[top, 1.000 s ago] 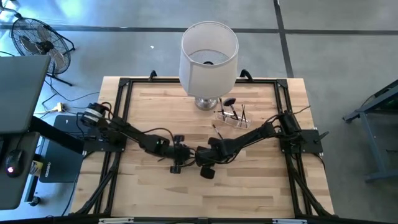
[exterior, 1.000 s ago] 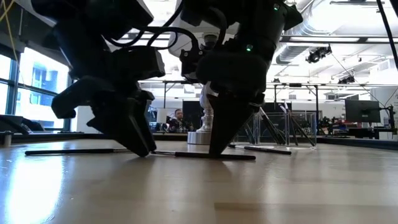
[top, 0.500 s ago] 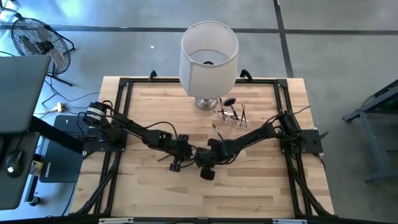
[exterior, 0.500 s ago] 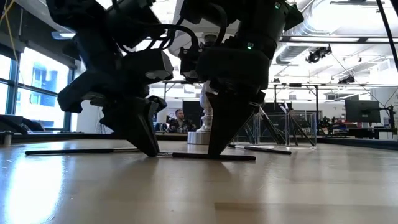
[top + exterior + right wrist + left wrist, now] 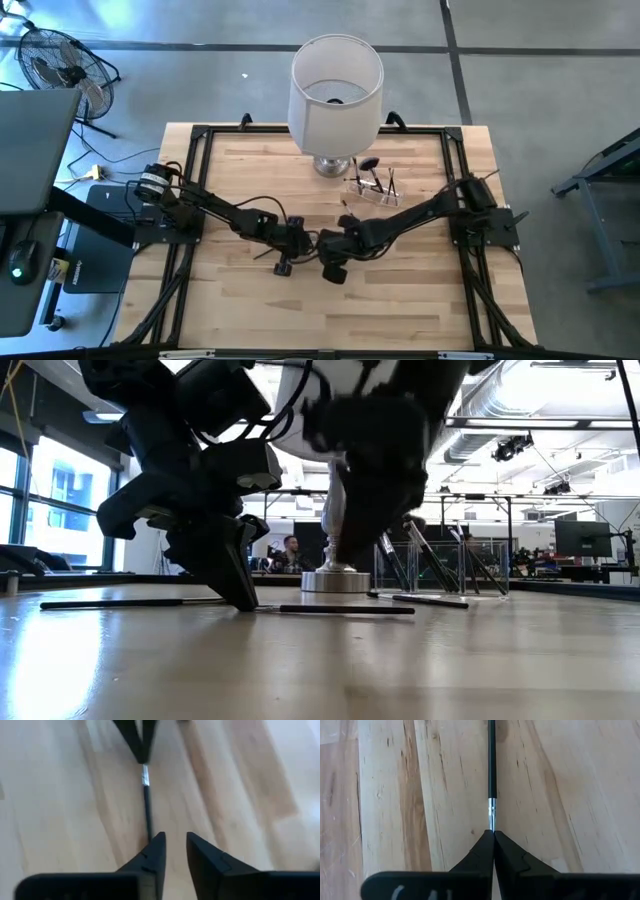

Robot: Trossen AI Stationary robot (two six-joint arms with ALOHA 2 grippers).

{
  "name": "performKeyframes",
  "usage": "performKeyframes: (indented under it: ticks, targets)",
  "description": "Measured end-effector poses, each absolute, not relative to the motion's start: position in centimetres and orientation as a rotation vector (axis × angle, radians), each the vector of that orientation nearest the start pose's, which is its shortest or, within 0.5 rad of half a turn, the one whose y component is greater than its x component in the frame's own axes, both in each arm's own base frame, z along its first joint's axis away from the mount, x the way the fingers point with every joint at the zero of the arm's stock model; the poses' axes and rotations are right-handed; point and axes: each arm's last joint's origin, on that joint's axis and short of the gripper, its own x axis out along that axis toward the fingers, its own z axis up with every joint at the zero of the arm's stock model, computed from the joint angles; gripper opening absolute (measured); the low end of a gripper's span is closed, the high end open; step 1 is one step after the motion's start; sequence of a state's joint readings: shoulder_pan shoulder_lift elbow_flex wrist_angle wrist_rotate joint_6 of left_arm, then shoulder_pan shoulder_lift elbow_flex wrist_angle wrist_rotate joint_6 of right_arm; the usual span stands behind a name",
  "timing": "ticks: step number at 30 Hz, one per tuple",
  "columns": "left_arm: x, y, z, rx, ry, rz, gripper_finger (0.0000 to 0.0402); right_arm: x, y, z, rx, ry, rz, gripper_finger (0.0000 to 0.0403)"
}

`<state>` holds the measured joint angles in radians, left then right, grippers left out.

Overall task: Put items in baskets/containers
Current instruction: Put the eyeshadow brush into the transparent organizer

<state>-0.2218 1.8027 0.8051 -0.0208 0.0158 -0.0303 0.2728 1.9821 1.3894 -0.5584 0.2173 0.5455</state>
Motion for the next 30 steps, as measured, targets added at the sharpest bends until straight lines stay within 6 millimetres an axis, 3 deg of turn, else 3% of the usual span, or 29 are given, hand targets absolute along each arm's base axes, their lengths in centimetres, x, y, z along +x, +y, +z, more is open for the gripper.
performKeyframes:
  ticks: [6, 11, 30]
  targets:
    - [30.7, -7.0, 10.5, 0.078, 1.014, -0.199, 0.0001, 37.8, 10.4, 18.8, 0.193, 1.082, -0.265, 0.0117]
    - [30.7, -7.0, 10.5, 0.078, 1.010, -0.198, 0.0000, 37.4, 10.9, 18.7, 0.202, 1.096, -0.296, 0.0141]
    - [30.7, -7.0, 10.5, 0.074, 1.004, -0.197, 0.0000, 36.9, 11.7, 18.7, 0.245, 1.108, -0.334, 0.0143]
